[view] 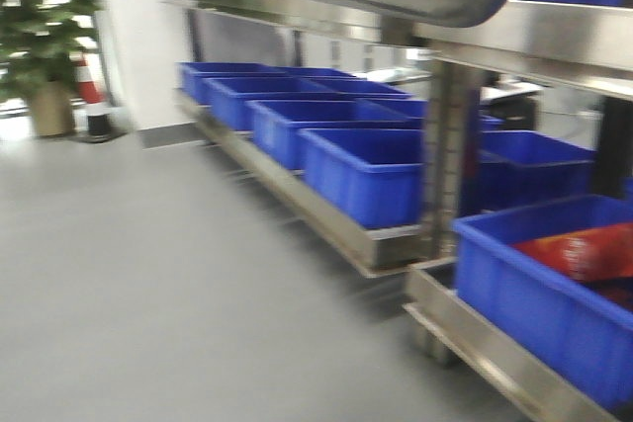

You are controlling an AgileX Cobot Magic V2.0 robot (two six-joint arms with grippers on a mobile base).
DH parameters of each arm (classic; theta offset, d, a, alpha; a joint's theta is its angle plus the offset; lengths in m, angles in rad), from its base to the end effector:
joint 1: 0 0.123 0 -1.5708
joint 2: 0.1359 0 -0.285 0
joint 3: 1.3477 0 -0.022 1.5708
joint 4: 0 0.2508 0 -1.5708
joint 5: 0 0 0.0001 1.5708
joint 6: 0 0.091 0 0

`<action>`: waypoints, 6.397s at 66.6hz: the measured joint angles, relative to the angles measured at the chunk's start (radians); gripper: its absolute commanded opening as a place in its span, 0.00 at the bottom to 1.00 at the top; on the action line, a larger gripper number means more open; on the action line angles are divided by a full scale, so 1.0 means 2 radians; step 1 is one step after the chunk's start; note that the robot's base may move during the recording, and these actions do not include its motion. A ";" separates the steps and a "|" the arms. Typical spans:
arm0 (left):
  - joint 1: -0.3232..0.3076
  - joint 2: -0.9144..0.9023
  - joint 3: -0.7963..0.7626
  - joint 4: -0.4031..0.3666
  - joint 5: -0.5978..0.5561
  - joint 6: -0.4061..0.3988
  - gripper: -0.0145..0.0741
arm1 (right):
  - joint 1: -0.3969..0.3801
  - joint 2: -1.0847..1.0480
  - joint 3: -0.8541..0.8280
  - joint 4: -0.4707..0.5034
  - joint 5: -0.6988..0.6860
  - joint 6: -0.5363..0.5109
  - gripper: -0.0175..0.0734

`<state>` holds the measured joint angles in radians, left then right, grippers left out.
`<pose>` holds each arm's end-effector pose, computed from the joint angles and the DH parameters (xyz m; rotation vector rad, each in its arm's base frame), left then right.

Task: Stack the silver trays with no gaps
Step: 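Hold the tray aloft with both grippers while the base backs away, then carry the tray with both grippers past the plant and cone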

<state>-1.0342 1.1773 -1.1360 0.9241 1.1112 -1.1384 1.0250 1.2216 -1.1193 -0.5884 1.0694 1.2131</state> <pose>0.1681 -0.1553 0.3848 0.1124 2.1136 0.0124 0.1590 0.1765 0.3527 0.0349 2.4102 0.2196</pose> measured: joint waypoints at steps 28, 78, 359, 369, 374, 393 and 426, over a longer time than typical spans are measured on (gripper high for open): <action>0.000 0.000 0.000 0.000 0.000 0.000 0.15 | 0.000 0.000 0.000 0.000 0.000 0.000 0.17; 0.000 0.000 0.000 0.000 -0.001 0.000 0.15 | 0.000 0.000 0.000 0.000 0.001 0.000 0.17; 0.003 -0.007 0.000 0.056 0.067 0.003 0.15 | -0.007 0.001 0.003 -0.010 -0.145 -0.001 0.17; 0.004 -0.007 0.000 0.058 0.073 0.004 0.15 | -0.007 0.001 0.004 -0.011 -0.154 -0.001 0.17; 0.005 -0.007 0.000 0.060 0.077 0.004 0.15 | -0.007 0.001 0.004 -0.011 -0.161 -0.001 0.17; 0.005 -0.007 0.000 0.062 0.087 0.004 0.15 | -0.008 0.001 0.004 -0.012 -0.178 -0.001 0.17; 0.005 -0.010 0.000 0.062 0.090 0.004 0.15 | -0.009 0.000 0.004 -0.012 -0.184 -0.002 0.17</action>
<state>-1.0238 1.1573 -1.1360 1.0478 1.2903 -1.1301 1.0079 1.2216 -1.1122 -0.6117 0.7005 1.2093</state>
